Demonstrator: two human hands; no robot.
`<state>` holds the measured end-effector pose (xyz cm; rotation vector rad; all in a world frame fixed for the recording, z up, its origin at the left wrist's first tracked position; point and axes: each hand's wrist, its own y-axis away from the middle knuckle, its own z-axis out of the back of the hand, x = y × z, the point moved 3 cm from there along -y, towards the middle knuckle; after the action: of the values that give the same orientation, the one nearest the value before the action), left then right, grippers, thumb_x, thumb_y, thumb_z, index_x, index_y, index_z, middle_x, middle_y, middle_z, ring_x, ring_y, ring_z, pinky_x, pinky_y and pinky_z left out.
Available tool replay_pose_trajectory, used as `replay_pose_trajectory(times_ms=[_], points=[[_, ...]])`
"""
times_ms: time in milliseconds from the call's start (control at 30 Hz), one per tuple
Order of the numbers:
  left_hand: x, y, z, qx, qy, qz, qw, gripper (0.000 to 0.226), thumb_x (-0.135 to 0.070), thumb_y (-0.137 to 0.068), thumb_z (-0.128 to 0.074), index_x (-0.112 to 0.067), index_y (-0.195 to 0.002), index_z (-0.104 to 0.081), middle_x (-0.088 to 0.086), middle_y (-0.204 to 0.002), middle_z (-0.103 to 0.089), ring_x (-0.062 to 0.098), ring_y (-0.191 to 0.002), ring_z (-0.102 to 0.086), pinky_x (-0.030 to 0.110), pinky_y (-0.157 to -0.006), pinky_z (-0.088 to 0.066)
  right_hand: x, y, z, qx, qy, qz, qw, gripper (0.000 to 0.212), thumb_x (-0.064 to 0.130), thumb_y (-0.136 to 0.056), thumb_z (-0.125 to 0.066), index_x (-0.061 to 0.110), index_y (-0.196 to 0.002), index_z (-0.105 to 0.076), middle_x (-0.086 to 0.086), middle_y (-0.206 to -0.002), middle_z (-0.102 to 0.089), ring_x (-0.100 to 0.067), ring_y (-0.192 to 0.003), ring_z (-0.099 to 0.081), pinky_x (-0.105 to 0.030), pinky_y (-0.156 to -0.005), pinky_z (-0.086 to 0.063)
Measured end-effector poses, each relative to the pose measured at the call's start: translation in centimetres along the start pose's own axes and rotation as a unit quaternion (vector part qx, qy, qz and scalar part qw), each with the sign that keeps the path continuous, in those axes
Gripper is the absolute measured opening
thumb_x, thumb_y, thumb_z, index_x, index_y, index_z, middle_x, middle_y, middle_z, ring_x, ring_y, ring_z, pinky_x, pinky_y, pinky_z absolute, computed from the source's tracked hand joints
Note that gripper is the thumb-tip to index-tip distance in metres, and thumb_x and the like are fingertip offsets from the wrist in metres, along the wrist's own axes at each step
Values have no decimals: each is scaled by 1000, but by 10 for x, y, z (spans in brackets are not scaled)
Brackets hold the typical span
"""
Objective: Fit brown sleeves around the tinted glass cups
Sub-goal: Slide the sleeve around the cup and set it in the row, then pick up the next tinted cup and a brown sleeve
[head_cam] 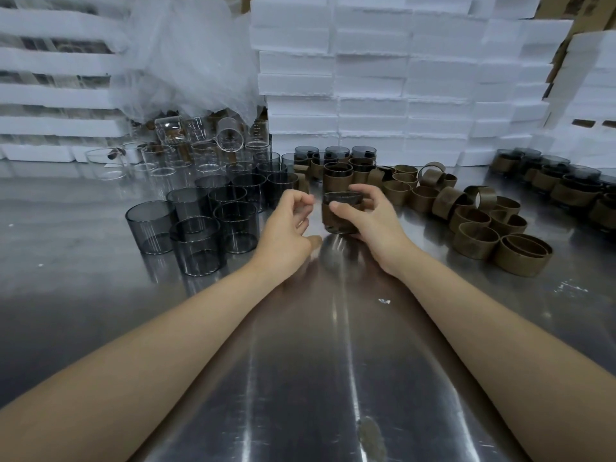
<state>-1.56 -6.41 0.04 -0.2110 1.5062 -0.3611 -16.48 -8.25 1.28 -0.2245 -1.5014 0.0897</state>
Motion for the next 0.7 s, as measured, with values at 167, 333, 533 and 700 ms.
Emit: replay_pose_trajectory(times_ms=[167,333,533,700], points=[[6,-2,2,-1,-74,25,997,39,15,-83,-58,-15,-107,-55,-4,-115,-59,10,-121,-55,4,-92,-40,-8,-12,22,-59,169,53,982,56,27,-80,-77,21,-129,-52,-2,-123,-59,-12,-106,-56,-24,-91,-45],[3,-2,2,-8,-91,16,996,36,16,-83,-55,-14,-104,-57,-4,-109,-61,9,-110,-58,2,-84,-44,-9,-18,26,-84,232,81,966,60,13,-88,-67,14,-143,-42,-4,-146,-46,-17,-136,-38,-20,-109,-27],[2,-2,3,-12,-136,13,991,32,13,-84,-55,-16,-98,-61,-9,-101,-63,7,-103,-60,5,-80,-46,3,-10,25,-160,246,139,946,23,3,-84,-49,19,-95,-61,1,-93,-57,-16,-90,-52,-32,-83,-42],[1,-2,1,0,-157,19,987,32,12,-84,-54,-18,-92,-62,-2,-102,-65,14,-105,-63,19,-90,-49,-5,-6,14,-66,377,100,918,29,15,-85,-49,27,-101,-70,11,-89,-64,-19,-104,-58,-35,-83,-49]])
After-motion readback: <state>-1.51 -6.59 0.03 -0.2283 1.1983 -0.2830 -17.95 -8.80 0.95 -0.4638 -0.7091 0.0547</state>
